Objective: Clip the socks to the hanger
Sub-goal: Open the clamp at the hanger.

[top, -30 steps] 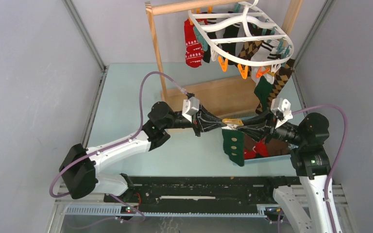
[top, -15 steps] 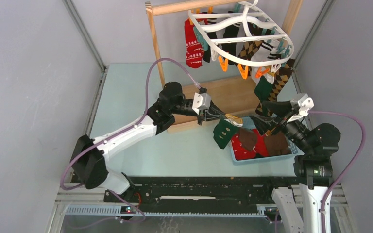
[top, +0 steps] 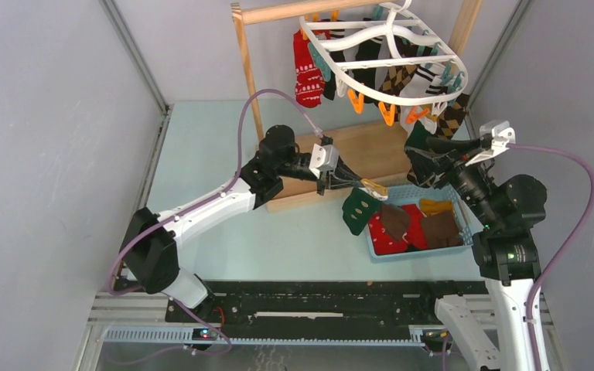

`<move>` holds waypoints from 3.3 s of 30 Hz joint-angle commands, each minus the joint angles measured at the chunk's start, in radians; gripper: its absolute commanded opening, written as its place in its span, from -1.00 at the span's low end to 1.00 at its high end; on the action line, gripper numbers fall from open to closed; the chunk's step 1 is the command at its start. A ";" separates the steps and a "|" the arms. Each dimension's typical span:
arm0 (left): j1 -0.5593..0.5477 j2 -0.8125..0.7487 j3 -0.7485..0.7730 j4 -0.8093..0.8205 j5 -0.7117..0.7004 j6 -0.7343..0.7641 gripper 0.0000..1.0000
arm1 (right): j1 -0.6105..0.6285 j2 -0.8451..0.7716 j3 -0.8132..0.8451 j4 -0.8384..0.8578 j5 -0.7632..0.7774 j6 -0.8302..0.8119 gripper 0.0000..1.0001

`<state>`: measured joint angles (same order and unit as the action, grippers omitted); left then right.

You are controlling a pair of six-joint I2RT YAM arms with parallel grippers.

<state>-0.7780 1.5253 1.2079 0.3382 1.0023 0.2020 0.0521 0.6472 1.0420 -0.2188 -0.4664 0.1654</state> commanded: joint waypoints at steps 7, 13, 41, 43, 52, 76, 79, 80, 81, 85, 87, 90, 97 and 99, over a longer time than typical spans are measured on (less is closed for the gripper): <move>0.008 -0.014 0.001 0.074 -0.015 -0.011 -1.00 | 0.126 0.070 0.058 0.036 0.322 0.068 0.28; 0.008 -0.021 -0.003 0.075 -0.034 -0.016 -1.00 | 0.204 0.106 0.070 0.071 0.398 0.070 0.23; 0.009 -0.037 -0.011 0.075 -0.037 -0.023 -1.00 | 0.315 0.232 0.117 0.206 0.675 -0.019 0.20; 0.009 -0.037 -0.012 0.075 -0.036 -0.024 -1.00 | 0.315 0.239 0.122 0.204 0.681 -0.014 0.19; 0.009 -0.040 -0.015 0.078 -0.035 -0.024 -1.00 | 0.312 0.265 0.135 0.209 0.693 0.026 0.02; 0.045 0.171 0.150 0.452 0.040 -0.300 -0.99 | 0.245 0.209 0.135 0.163 0.505 0.031 -0.72; 0.048 0.232 0.194 0.606 0.050 -0.415 -0.99 | 0.232 0.202 0.135 0.155 0.478 0.035 -0.79; 0.048 0.252 0.204 0.640 0.049 -0.454 -1.00 | 0.226 0.201 0.135 0.155 0.477 0.037 -0.80; 0.049 0.273 0.226 0.679 0.048 -0.491 -1.00 | 0.221 0.199 0.135 0.152 0.445 0.039 -0.80; 0.049 0.360 0.303 0.807 0.026 -0.612 -1.00 | 0.201 0.193 0.135 0.144 0.406 0.045 -0.81; 0.049 0.399 0.345 0.862 0.020 -0.673 -1.00 | 0.192 0.193 0.135 0.141 0.390 0.049 -0.82; 0.050 0.443 0.400 0.927 0.014 -0.750 -1.00 | 0.182 0.193 0.135 0.141 0.362 0.056 -0.82; 0.042 0.505 0.460 0.959 -0.007 -0.813 -1.00 | 0.173 0.193 0.135 0.140 0.320 0.068 -0.82; 0.037 0.514 0.467 0.959 -0.009 -0.819 -1.00 | 0.171 0.194 0.135 0.142 0.310 0.072 -0.83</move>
<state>-0.7311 2.0285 1.6104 1.2282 1.0195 -0.5613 0.2279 0.8566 1.1400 -0.0704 -0.1040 0.2123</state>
